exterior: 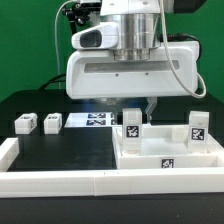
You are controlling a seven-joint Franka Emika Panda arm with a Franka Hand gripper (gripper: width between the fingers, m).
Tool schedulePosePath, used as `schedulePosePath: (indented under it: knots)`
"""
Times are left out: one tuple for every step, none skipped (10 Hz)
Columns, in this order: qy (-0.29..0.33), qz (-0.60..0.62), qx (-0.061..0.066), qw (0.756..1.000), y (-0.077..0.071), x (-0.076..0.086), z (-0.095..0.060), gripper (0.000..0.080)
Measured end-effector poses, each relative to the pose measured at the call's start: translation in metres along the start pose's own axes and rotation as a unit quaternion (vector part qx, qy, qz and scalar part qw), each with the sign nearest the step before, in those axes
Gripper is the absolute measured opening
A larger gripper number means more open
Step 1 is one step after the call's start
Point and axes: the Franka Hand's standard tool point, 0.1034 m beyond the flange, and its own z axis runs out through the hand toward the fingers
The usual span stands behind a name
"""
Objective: Assemble square table
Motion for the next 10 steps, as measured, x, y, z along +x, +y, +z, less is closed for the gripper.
schedulePosePath:
  knots:
    - [0.000,0.013,0.000,1.000,0.0000,0.0000,0.0000,0.0290]
    - [0.000,0.012,0.000,1.000,0.0000,0.0000,0.0000,0.0290]
    - [0.000,0.040,0.001,0.999,-0.0002,0.0000,0.0001,0.0290]
    - [0.000,0.086,0.001,0.996,-0.0001,0.0000,0.0001,0.0290]
    - [0.000,0.134,0.001,0.991,0.0000,0.0000,0.0004,0.0290]
    - [0.001,0.173,-0.001,0.985,0.0002,0.0016,0.0010,0.0290]
    - [0.002,0.231,-0.003,0.973,0.0003,0.0026,0.0010,0.0290]
    - [0.003,0.274,-0.003,0.962,0.0005,0.0028,0.0012,0.0291]
    - [0.003,0.332,-0.004,0.943,0.0004,0.0027,0.0012,0.0291]
    - [0.003,0.371,-0.004,0.929,0.0005,0.0027,0.0012,0.0291]
